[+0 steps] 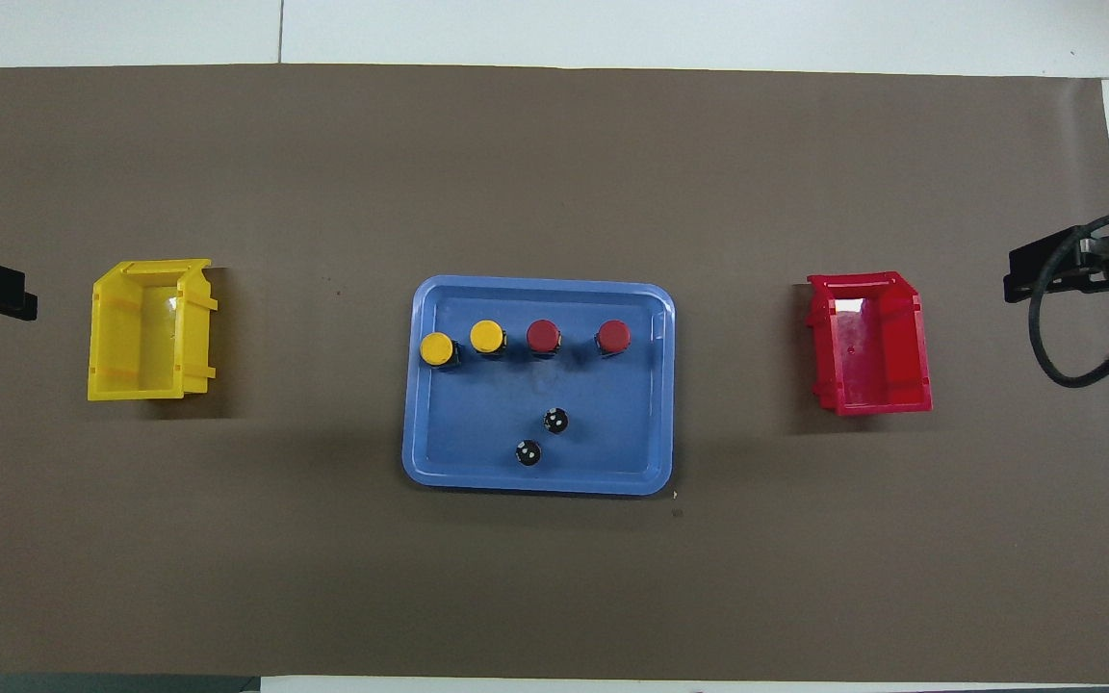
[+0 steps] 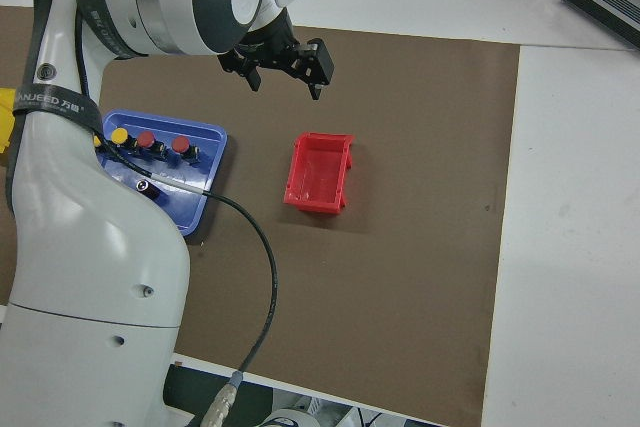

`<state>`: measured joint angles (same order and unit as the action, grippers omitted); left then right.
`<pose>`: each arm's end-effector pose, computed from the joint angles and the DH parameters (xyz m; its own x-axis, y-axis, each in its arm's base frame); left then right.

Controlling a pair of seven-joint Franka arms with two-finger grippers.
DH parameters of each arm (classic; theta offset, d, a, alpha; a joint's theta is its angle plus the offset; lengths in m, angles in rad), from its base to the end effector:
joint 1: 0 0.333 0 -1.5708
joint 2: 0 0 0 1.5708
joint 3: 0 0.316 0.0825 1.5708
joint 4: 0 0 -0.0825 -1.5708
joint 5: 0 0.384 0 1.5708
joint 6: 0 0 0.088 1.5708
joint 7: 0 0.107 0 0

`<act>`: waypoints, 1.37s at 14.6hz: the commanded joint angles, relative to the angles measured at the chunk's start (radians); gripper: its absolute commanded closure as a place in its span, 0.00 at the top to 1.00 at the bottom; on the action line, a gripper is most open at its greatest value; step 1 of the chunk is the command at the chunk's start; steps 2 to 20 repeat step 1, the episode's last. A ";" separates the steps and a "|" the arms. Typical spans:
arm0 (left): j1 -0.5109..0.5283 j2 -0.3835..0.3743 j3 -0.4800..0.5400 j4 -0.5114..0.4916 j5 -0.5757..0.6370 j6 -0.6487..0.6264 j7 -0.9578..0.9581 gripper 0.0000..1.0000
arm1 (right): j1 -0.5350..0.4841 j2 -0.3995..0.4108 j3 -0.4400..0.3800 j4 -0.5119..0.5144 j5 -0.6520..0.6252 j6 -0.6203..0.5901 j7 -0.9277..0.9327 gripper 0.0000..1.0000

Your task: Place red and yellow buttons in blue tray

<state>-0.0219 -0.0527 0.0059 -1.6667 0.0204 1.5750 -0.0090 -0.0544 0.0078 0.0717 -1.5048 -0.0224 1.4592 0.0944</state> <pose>0.5367 -0.0063 0.6084 0.9992 -0.0071 -0.0388 -0.0079 -0.9998 -0.0204 0.5456 0.0067 0.6415 0.9955 -0.0795 -0.0510 -0.0782 -0.9966 0.0267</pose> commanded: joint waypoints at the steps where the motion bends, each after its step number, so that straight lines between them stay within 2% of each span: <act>1: 0.036 -0.004 -0.040 0.015 -0.001 -0.023 0.026 1.00 | -0.005 -0.025 0.002 -0.029 0.010 0.004 -0.024 1.00; 20: 0.036 -0.004 -0.040 0.015 -0.001 -0.023 0.026 1.00 | -0.005 -0.025 0.002 -0.029 0.010 0.004 -0.024 1.00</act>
